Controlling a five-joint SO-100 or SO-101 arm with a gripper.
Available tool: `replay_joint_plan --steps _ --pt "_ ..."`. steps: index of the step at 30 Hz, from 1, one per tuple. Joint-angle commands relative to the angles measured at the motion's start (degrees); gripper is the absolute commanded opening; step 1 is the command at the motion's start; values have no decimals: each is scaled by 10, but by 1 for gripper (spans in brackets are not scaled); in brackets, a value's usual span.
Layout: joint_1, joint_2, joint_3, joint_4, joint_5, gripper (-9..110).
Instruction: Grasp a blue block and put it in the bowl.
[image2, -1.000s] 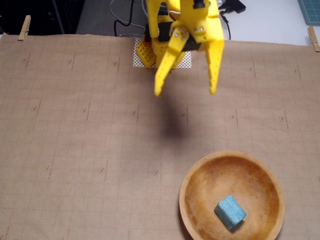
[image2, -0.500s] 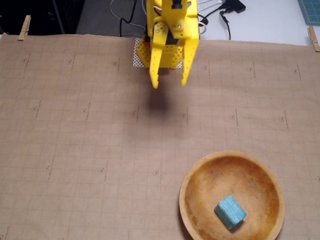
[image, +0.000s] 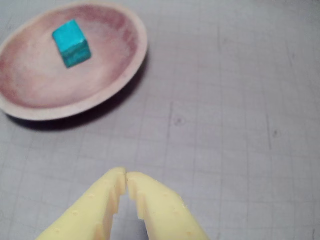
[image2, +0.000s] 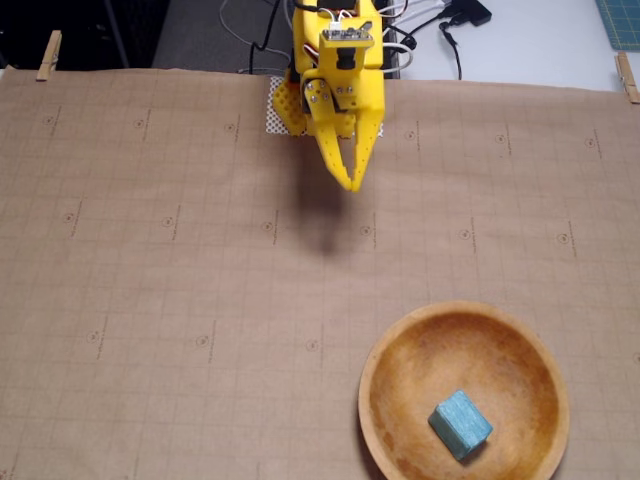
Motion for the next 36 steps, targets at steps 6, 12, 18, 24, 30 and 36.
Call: replay_joint_plan --steps 6,12,18,24,30,36 --pt "50 68 39 83 -6 -3" --pt "59 95 70 129 -6 -3" --pt "61 95 112 133 -6 -3" --pt "55 93 180 90 -6 -3" --pt "54 93 202 107 -6 -3" --pt "54 92 203 134 -14 -3"
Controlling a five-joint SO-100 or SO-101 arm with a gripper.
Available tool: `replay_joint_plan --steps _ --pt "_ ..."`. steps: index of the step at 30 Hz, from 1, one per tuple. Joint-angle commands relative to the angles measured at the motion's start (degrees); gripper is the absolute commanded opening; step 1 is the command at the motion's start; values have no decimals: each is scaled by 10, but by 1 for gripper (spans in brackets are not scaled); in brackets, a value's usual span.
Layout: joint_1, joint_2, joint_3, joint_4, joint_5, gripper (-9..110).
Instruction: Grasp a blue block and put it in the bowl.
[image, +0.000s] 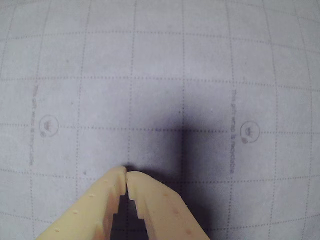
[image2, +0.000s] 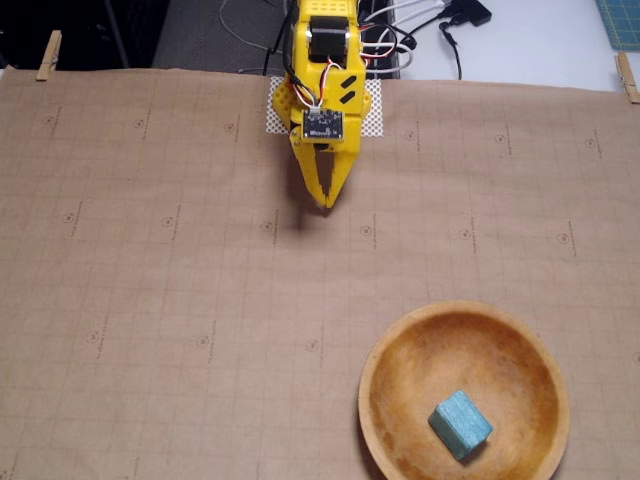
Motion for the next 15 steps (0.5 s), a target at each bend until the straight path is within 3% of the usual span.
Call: replay_joint_plan --steps 1,15 --pt "1 3 -10 2 -19 -3" --pt "-1 2 -10 2 -62 -3"
